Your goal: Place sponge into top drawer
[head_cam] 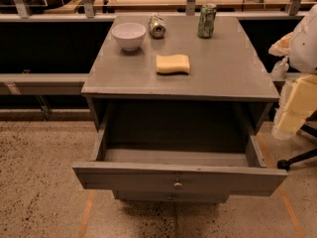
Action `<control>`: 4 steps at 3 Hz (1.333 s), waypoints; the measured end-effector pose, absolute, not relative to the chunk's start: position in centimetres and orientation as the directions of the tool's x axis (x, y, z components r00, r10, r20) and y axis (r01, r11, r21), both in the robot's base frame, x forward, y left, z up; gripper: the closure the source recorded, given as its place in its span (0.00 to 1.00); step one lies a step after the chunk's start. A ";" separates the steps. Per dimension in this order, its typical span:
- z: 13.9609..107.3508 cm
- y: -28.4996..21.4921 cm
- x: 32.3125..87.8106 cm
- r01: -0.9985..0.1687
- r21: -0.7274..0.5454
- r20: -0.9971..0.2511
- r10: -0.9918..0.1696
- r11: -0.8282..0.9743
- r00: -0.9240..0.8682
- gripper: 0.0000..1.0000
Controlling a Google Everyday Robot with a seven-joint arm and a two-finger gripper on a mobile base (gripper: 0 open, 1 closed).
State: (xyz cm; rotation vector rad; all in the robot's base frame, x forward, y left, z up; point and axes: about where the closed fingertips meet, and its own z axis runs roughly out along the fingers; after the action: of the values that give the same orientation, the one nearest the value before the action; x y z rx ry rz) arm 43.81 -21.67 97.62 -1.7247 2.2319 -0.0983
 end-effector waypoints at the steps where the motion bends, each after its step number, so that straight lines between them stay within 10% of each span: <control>1: 97.6 -21.7 43.8 -0.931 -0.246 -0.207 -0.953 0.270 -0.221 0.00; 4: 93.7 -21.0 55.7 -0.939 -0.256 -0.448 -0.889 0.231 -0.096 0.00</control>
Offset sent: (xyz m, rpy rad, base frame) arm 0.0798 -0.0017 -0.0252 0.1273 -0.0513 0.1063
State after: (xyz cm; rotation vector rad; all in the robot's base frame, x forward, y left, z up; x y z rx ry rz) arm 55.71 -21.00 93.66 -1.6721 1.9973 0.1275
